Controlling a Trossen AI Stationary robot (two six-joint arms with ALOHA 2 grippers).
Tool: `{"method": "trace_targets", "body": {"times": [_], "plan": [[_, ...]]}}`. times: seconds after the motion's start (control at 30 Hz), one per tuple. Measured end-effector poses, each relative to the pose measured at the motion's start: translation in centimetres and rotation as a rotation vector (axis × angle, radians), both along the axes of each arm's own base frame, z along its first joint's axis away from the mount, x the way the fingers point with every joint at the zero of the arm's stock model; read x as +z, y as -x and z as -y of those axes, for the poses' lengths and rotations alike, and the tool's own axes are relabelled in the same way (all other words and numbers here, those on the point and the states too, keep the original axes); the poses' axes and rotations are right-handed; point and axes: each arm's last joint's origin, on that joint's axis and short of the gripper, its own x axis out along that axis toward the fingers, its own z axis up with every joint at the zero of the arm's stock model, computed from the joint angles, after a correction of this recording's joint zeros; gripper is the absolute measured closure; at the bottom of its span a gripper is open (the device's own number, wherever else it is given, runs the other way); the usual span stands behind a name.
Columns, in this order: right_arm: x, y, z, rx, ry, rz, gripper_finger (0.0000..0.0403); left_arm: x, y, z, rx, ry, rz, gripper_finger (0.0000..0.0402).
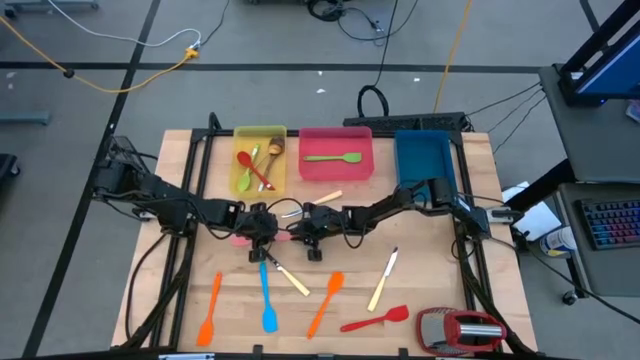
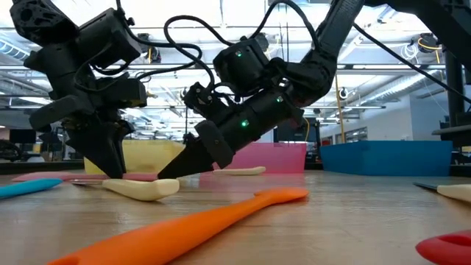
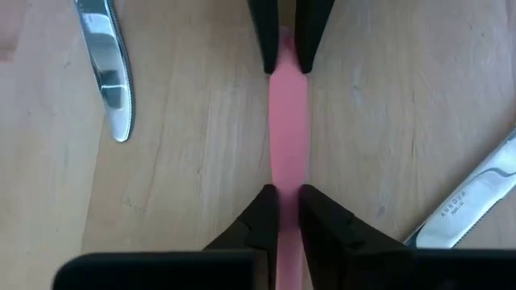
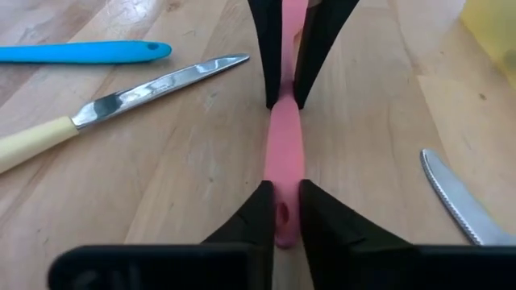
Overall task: Pick & Place Kitchen Items
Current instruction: Put the pink spatula into the red bin
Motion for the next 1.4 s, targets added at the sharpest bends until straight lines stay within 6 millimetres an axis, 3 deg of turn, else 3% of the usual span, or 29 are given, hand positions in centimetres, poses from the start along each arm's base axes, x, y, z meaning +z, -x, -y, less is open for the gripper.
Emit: {"method": "trace_targets", "body": {"times": [0.33, 0.57, 0.67, 0.8, 1.07, 1.4], "plan": [[0.1, 0.0, 0.0, -0.004, 0.008, 0.008, 0.0387, 0.2, -0.1, 0.1, 0.009, 0.000, 0.017, 0.0320], [0.1, -0.1, -1.2, 0.039, 0.065, 0.021, 0.0387, 0.2, -0.1, 0.1, 0.000, 0.013, 0.015, 0.0289], [0.1, 0.0, -1.7, 0.046, 0.089, 0.025, 0.0388, 0.2, -0.1, 0.1, -0.012, 0.030, 0.014, 0.0310], [0.1, 0.0, -2.1, 0.013, 0.121, 0.022, 0.0388, 0.2, -0.1, 0.2, -0.027, 0.064, 0.008, 0.0377], [0.2, -0.2, -2.1, 0.017, 0.114, 0.054, 0.0373, 0.3, -0.1, 0.2, -0.003, 0.057, 0.020, 0.0370], [0.2, -0.2, -1.7, -0.009, 0.078, 0.054, 0.0286, 0.8, -0.8, 0.7, -0.025, -0.059, 0.116, 0.0377]]}}
